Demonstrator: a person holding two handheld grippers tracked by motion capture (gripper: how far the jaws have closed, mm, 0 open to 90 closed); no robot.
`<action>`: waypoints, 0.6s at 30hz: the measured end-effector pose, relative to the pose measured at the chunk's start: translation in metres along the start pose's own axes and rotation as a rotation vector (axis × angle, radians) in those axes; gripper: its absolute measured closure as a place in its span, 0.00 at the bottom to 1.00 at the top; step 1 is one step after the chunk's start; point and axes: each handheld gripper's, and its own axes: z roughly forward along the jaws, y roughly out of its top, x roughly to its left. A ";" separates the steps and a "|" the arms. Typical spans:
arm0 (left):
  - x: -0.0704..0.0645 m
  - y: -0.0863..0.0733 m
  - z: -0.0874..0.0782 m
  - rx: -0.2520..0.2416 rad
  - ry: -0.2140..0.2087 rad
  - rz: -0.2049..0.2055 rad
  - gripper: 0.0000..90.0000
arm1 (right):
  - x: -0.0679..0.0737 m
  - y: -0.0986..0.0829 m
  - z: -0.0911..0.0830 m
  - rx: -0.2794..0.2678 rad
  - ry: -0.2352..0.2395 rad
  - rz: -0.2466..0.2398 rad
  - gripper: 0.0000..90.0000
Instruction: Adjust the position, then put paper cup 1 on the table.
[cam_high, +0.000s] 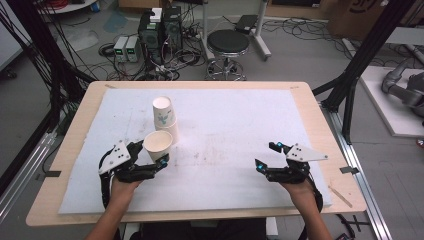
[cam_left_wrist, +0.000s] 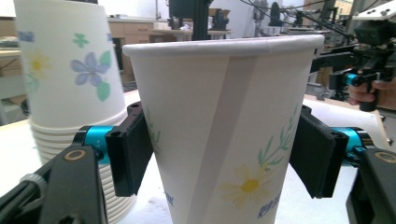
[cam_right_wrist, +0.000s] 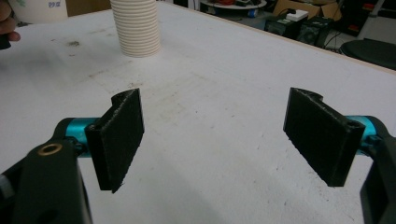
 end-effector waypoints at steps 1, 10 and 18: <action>0.001 0.000 -0.001 -0.003 0.005 -0.001 0.32 | 0.000 0.000 0.000 0.000 0.000 0.000 0.23; 0.012 0.005 -0.015 -0.031 0.063 -0.007 0.32 | -0.001 0.000 0.000 -0.001 0.002 0.004 0.23; 0.023 0.005 -0.028 -0.041 0.131 0.001 0.32 | 0.001 -0.001 0.002 0.005 0.010 -0.009 0.23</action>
